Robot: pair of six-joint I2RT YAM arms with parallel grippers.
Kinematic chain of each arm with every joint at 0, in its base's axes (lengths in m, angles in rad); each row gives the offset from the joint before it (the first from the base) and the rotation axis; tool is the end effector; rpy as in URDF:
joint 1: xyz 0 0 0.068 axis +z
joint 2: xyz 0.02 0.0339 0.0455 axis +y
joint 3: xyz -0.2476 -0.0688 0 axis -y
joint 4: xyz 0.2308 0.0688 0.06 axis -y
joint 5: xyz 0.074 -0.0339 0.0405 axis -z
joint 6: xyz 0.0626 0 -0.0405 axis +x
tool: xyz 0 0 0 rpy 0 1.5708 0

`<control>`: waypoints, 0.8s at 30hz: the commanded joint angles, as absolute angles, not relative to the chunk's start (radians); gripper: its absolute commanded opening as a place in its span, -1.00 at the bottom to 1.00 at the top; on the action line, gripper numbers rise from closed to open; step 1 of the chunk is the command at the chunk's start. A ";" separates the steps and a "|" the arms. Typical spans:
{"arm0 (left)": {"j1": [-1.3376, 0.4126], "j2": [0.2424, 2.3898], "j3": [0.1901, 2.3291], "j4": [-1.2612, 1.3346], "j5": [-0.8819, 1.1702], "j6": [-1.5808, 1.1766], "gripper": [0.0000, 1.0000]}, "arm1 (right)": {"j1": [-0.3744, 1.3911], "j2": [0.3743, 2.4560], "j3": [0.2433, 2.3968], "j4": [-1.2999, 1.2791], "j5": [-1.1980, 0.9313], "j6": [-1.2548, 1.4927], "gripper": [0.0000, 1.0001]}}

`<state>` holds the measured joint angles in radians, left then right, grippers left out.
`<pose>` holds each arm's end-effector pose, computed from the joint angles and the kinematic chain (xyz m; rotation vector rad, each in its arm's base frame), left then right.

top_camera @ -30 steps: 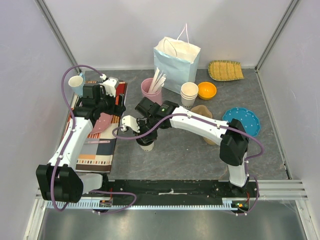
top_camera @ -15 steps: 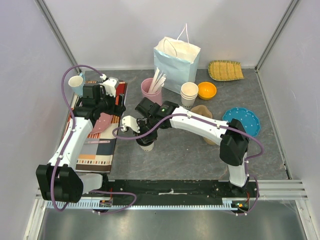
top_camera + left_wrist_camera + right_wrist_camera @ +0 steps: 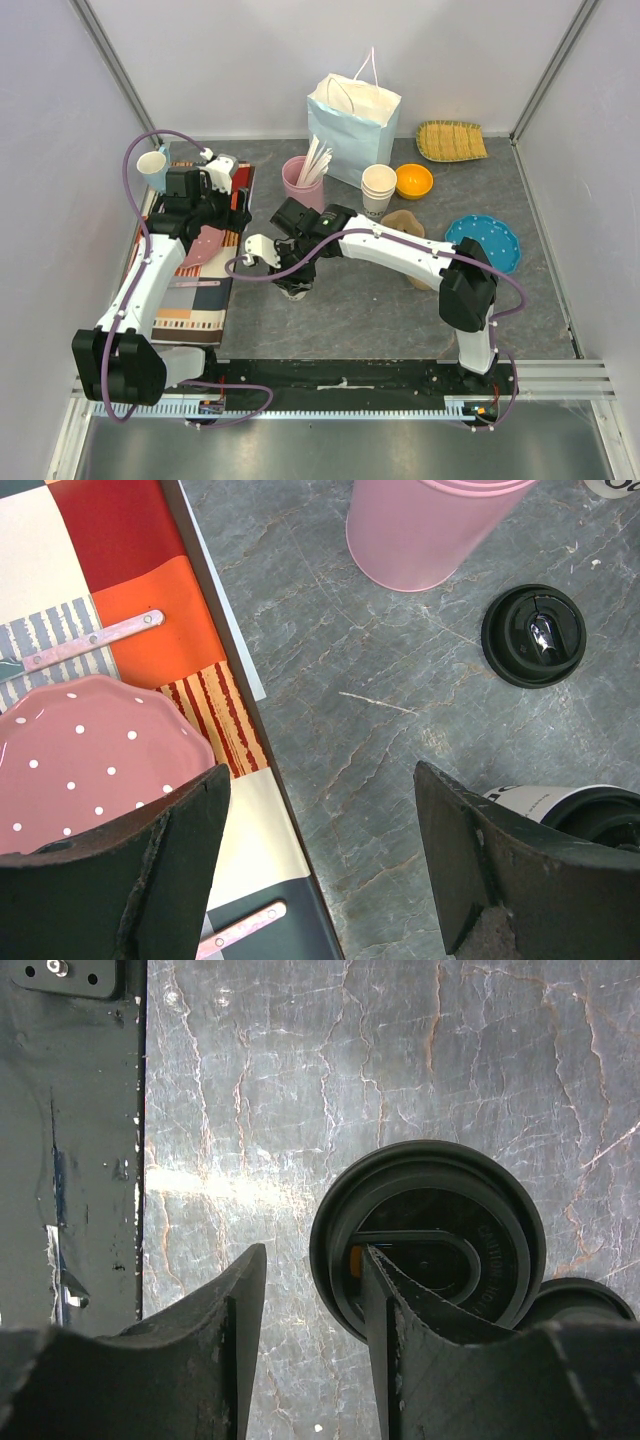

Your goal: Pack the takeout coffee

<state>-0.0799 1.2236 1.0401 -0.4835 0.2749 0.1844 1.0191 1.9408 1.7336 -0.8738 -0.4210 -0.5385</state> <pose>0.2769 -0.0392 0.2802 0.4393 2.1760 -0.2498 0.1928 0.3621 0.2399 -1.9828 1.8056 0.7150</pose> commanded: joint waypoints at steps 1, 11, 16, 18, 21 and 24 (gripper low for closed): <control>-0.077 1.206 1.040 -0.469 0.298 0.219 0.62 | 1.020 1.914 1.755 -0.864 -0.437 -0.535 0.02; -0.078 1.206 1.045 -0.469 0.313 0.212 0.62 | 1.022 1.868 1.792 -0.876 -0.503 -0.552 0.22; -0.077 1.207 1.075 -0.511 0.377 0.207 0.61 | 1.005 1.838 1.824 -0.819 -0.499 -0.480 0.02; -0.077 1.206 1.098 -0.569 0.469 0.231 0.53 | 0.964 1.813 1.815 -0.740 -0.500 -0.367 -0.41; -0.077 1.195 1.138 -0.636 0.617 0.271 -0.04 | 0.907 1.766 1.719 -0.619 -0.515 -0.241 -0.96; -0.078 1.183 1.134 -0.684 0.727 0.297 -0.95 | 0.904 1.678 1.547 -0.446 -0.466 -0.163 -1.00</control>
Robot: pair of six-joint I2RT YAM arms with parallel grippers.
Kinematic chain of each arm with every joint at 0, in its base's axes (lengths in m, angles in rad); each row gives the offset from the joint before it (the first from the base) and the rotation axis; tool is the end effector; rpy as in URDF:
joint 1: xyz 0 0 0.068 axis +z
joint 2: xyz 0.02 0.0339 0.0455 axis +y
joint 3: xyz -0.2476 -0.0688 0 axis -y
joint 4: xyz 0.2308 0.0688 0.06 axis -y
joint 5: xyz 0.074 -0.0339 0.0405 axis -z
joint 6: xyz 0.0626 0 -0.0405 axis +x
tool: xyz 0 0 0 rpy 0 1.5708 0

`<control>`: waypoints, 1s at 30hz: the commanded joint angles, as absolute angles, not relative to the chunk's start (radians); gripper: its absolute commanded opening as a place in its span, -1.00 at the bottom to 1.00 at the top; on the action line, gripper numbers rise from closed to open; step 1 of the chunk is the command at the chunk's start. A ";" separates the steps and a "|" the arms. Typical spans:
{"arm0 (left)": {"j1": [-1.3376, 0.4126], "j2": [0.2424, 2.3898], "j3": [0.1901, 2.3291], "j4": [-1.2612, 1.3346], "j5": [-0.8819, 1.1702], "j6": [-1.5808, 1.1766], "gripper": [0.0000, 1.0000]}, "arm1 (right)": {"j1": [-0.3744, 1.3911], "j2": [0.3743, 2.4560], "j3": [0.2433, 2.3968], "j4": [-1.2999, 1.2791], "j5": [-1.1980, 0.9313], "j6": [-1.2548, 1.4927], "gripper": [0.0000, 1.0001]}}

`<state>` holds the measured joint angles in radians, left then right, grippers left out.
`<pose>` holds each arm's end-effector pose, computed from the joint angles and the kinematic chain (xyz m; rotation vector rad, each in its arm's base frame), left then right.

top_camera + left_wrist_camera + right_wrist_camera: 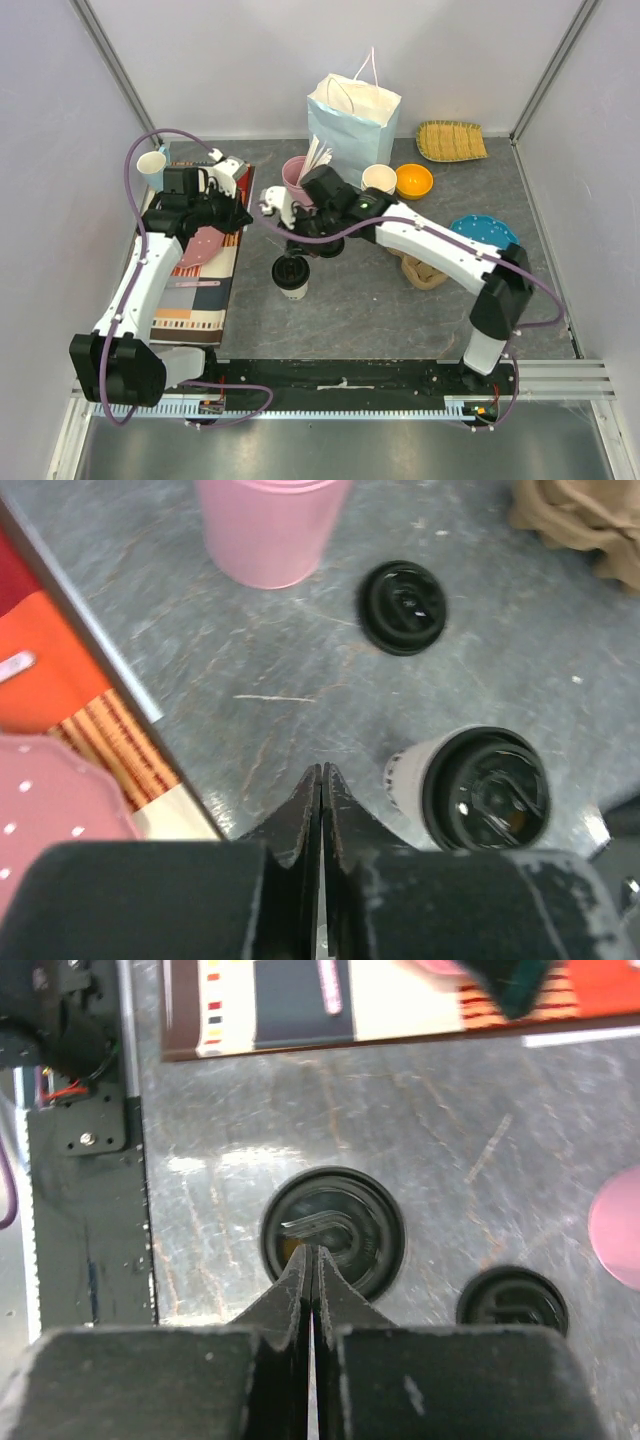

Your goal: Pack the takeout coffee

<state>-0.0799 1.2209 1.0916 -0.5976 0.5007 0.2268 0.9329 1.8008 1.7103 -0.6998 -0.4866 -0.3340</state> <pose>0.2648 -0.0514 0.2902 0.5918 2.1582 -0.4937 0.2163 0.3410 0.3016 -1.6168 1.7879 0.8597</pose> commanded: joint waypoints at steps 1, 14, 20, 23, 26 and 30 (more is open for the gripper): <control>-0.078 1.181 1.123 -0.716 0.761 0.307 -0.95 | 0.904 1.663 1.514 -0.414 -0.459 -0.147 -1.00; -0.113 1.167 1.153 -0.883 0.934 0.425 -0.95 | 0.905 1.614 1.410 -0.253 -0.428 -0.032 -1.00; -0.172 1.186 1.105 -0.861 0.911 0.414 -0.95 | 0.902 1.634 1.393 -0.242 -0.445 -0.019 -1.00; -0.231 1.213 0.971 -0.778 0.846 0.405 -0.95 | 0.882 1.677 1.303 -0.194 -0.460 -0.003 -1.00; -0.253 1.252 0.914 -0.707 0.787 0.402 -0.95 | 0.859 1.710 1.209 -0.144 -0.488 0.046 -1.00; -0.255 1.282 0.910 -0.690 0.759 0.414 -0.95 | 0.857 1.709 1.181 -0.150 -0.488 0.046 -1.00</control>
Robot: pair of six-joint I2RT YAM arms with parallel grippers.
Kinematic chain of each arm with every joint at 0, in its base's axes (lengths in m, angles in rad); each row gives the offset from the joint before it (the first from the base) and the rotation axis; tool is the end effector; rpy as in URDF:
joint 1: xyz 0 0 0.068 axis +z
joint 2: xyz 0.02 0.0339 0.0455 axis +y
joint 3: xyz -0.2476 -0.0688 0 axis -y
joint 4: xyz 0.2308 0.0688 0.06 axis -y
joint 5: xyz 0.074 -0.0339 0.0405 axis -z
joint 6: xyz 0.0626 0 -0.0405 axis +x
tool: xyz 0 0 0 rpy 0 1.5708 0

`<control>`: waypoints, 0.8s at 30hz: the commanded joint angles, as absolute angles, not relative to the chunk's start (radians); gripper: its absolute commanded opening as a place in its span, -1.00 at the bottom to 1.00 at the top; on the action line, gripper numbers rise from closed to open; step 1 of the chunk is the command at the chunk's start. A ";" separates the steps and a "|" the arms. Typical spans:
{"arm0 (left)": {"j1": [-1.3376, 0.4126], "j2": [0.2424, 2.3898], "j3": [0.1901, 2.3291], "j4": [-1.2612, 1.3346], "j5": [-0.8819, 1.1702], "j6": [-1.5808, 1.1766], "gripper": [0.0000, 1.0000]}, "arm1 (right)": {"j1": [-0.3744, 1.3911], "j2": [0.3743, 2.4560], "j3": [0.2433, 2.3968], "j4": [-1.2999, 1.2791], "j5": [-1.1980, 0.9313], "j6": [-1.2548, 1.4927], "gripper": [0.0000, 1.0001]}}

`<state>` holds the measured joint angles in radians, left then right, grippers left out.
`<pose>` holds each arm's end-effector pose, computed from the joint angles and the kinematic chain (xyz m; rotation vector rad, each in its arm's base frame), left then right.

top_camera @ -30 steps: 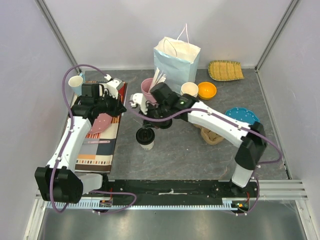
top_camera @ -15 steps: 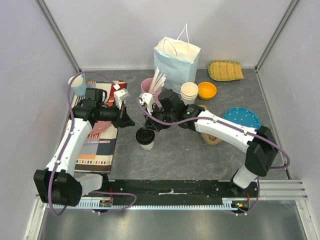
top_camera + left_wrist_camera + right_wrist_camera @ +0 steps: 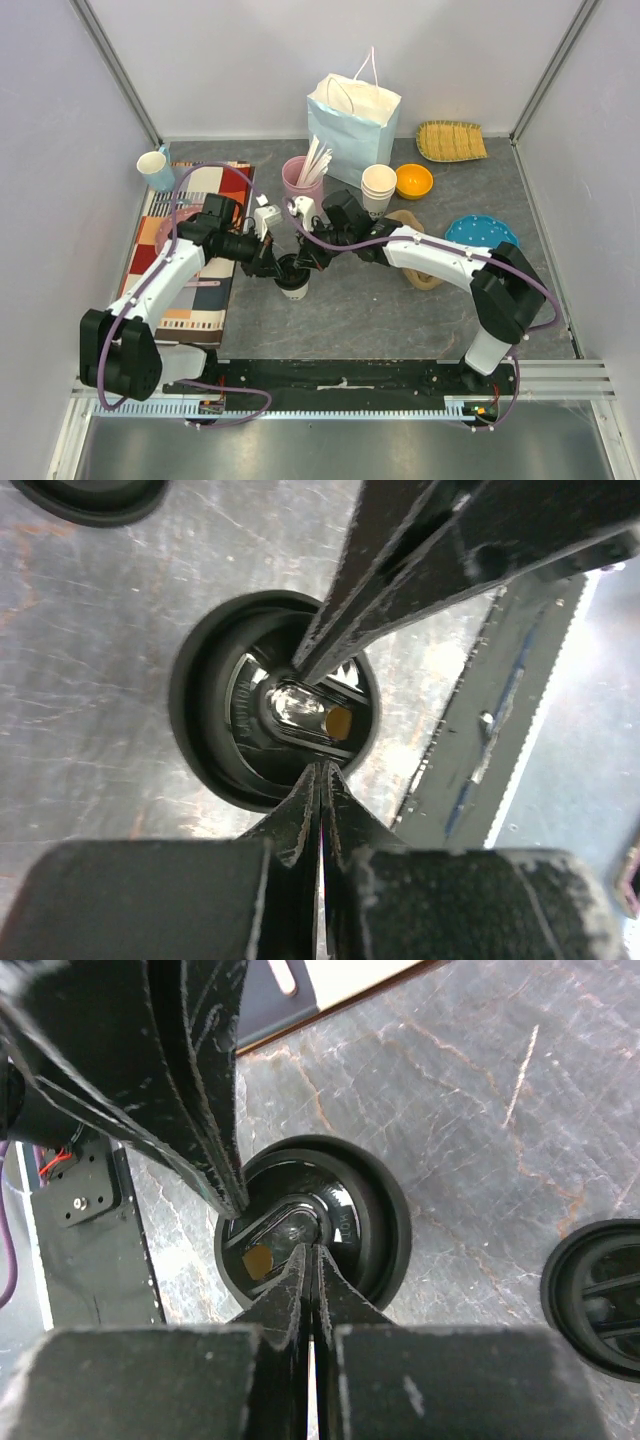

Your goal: Pack the takeout coffee

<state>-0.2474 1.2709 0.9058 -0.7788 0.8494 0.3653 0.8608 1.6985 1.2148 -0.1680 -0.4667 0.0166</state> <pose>0.2131 -0.1023 0.2187 0.9748 2.2797 -1.0824 0.2309 0.3119 0.2261 -1.1950 1.9973 0.9833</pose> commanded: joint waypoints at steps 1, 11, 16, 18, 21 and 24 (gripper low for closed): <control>-0.253 1.284 0.905 -0.690 0.758 0.414 -0.96 | 0.857 1.695 1.180 -0.150 -0.485 0.045 -1.00; -0.252 1.224 1.078 -0.773 0.845 0.385 -0.95 | 0.873 1.654 1.351 -0.241 -0.506 0.017 -1.00; -0.252 1.242 1.083 -0.749 0.815 0.377 -0.95 | 0.873 1.635 1.356 -0.242 -0.505 0.015 -1.00; -0.252 1.250 1.043 -0.704 0.789 0.370 -0.96 | 0.871 1.655 1.322 -0.236 -0.505 0.017 -1.00; -0.255 1.291 0.971 -0.637 0.746 0.357 -0.96 | 0.868 1.709 1.252 -0.203 -0.509 0.029 -1.00; -0.276 1.364 0.910 -0.617 0.719 0.351 -0.95 | 0.858 1.744 1.198 -0.183 -0.500 0.040 -1.00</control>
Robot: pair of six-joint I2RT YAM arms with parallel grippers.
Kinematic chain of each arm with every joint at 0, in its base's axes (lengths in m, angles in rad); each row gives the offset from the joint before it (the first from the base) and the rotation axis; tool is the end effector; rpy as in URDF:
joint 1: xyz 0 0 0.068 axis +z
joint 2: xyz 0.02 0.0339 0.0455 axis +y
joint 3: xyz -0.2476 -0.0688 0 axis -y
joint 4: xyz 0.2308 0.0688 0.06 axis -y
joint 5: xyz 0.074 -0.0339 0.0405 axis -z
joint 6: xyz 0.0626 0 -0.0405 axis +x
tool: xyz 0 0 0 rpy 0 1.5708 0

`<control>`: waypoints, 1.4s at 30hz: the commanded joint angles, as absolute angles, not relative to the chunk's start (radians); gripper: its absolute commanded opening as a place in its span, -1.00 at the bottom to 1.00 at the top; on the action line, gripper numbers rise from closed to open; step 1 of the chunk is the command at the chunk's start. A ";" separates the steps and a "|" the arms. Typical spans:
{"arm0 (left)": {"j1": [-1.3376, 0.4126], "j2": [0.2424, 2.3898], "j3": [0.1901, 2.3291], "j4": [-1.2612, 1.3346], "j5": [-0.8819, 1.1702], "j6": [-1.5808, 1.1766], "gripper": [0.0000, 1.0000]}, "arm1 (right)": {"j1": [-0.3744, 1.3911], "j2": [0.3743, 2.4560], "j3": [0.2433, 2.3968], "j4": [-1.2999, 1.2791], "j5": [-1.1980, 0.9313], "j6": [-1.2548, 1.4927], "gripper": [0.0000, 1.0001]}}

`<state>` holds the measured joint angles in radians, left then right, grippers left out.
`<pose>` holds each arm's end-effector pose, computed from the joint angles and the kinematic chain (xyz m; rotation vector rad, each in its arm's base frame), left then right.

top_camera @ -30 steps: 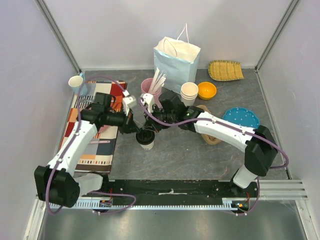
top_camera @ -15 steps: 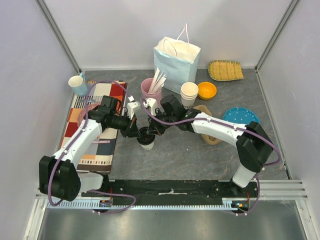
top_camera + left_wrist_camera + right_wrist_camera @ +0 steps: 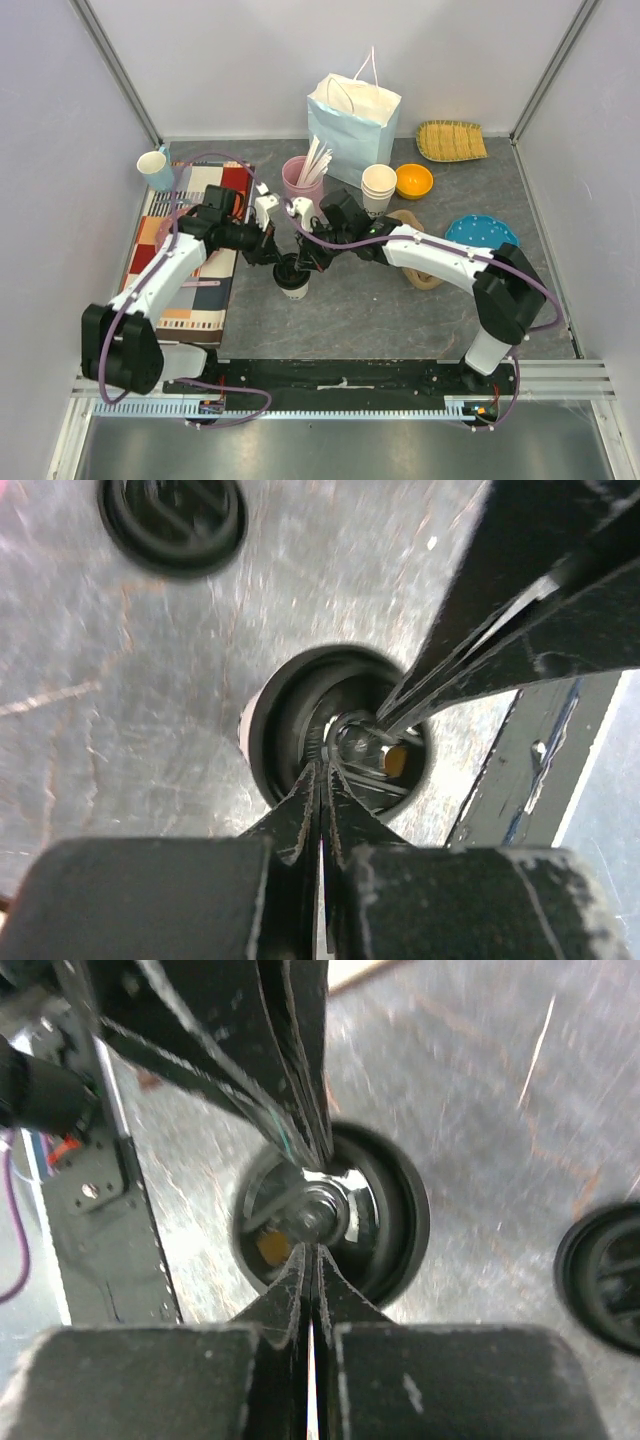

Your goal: Pack the takeout coffee

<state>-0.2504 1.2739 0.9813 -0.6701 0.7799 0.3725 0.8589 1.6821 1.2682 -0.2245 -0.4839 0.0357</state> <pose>0.2347 -0.1055 0.2439 1.0062 2.1389 -0.9168 0.2307 0.3119 0.2446 -1.1825 1.9946 1.0128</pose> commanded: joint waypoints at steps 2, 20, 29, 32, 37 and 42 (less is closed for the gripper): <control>-0.279 1.387 0.904 -0.630 0.709 0.357 -0.95 | 0.853 1.741 1.189 -0.179 -0.502 0.038 -1.00; -0.275 1.236 1.051 -0.749 0.736 0.373 -0.96 | 0.876 1.624 1.318 -0.282 -0.545 -0.014 -1.00; -0.272 1.246 1.008 -0.716 0.707 0.376 -0.96 | 0.861 1.744 1.218 -0.248 -0.515 -0.011 -1.00; -0.270 1.247 1.008 -0.713 0.710 0.374 -0.95 | 0.861 1.717 1.247 -0.262 -0.499 -0.017 -1.00; -0.270 1.250 1.035 -0.716 0.709 0.370 -0.95 | 0.868 1.707 1.379 -0.342 -0.508 -0.052 -1.00; -0.265 1.246 1.081 -0.747 0.695 0.379 -0.95 | 0.873 1.684 1.474 -0.359 -0.525 -0.052 -1.00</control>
<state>-0.2661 1.2518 1.0279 -0.7250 0.7109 0.3462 0.8661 1.7168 1.3567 -0.3668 -0.5152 -0.0273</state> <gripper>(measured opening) 0.027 0.004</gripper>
